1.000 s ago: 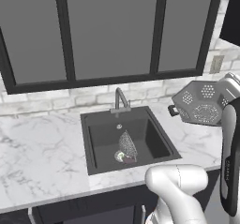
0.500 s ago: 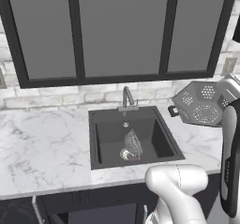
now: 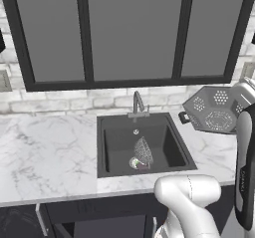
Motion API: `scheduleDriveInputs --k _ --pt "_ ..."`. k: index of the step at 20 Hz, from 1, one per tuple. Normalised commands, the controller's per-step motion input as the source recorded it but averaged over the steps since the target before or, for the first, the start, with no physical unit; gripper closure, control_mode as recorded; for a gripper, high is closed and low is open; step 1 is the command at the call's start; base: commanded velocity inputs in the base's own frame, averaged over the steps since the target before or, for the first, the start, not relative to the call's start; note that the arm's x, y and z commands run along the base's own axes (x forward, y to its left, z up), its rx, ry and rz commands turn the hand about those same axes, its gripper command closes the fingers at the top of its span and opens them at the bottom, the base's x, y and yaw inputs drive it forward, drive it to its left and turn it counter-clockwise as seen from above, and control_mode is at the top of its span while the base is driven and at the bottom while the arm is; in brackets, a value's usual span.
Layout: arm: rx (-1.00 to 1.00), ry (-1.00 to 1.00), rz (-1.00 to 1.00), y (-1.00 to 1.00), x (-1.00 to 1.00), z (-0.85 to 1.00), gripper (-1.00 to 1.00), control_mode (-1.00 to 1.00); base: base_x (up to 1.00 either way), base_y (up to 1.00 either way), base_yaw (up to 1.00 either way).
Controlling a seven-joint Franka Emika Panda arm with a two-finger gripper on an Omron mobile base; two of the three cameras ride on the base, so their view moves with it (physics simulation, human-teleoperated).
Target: Pick the colander and strainer and place them in the sink. Then turn on the water.
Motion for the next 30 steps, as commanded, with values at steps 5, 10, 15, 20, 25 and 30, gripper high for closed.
scheduleDriveInputs --k 5,10,15,20,25,30 --pt "0.0 0.0 0.0 0.0 0.0 0.0 1.0 1.0 0.44 0.52 0.12" --pt "0.0 0.0 0.0 0.0 0.0 0.0 1.0 1.0 0.45 0.51 0.1" --pt "0.07 0.04 0.07 0.37 0.29 -0.29 1.0 -1.0 0.09 0.1 0.02" --pt "0.12 0.08 0.07 0.5 0.28 -0.34 1.0 -1.0 0.0 0.0 0.0" --pt "0.12 0.13 0.02 0.41 0.2 -0.3 1.0 -1.0 0.0 0.0 0.0" --pt "0.04 0.19 -0.01 0.23 0.19 -0.34 1.0 -1.0 0.0 0.0 0.0"
